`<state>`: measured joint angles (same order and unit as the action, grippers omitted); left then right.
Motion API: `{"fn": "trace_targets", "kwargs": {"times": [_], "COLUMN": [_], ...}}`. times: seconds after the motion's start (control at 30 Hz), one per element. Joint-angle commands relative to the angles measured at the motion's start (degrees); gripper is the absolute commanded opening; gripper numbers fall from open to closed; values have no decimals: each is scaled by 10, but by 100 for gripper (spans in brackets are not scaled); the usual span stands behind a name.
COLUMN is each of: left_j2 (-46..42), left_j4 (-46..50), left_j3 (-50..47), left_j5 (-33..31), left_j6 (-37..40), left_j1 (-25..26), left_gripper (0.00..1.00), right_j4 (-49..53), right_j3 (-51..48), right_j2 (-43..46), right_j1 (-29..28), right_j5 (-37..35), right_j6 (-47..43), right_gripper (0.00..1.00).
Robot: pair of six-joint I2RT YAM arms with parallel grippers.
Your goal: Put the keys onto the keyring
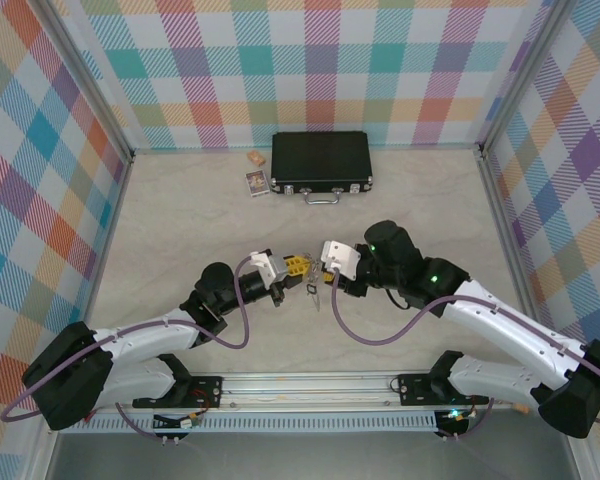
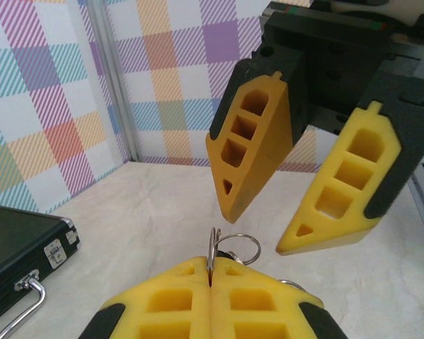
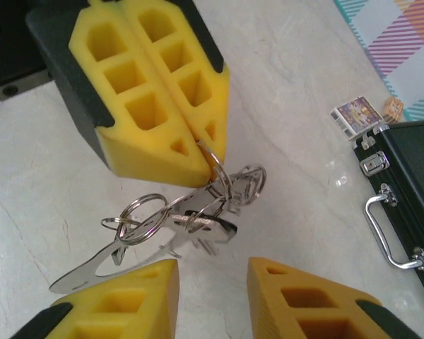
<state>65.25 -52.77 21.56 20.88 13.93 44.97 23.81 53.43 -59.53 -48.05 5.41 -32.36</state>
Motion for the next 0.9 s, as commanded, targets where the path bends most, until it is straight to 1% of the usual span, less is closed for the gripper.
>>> {"fn": "trace_targets", "kwargs": {"times": [0.0,0.33,0.53,0.7,0.87], "left_j2": [-3,-4,-4,-9,-16], "left_j4": [-52,-43,-42,-40,-39], "left_j3": [-3,-1,-1,-3,-6], "left_j5": [6,7,13,14,12], "left_j6": [-15,-15,-17,-18,-21], "left_j1": [5,5,5,5,5], "left_gripper": [0,0,0,0,0], "right_j4": [-35,-39,-36,-36,-38], "right_j3": [2,14,20,27,27], "right_j2": [-2,-10,-21,-35,-37], "right_j1": [-3,-4,-5,-5,-5], "right_j5": [20,67,61,51,39], "right_j6": [18,33,33,33,33], "right_gripper": [26,25,15,13,4]}}
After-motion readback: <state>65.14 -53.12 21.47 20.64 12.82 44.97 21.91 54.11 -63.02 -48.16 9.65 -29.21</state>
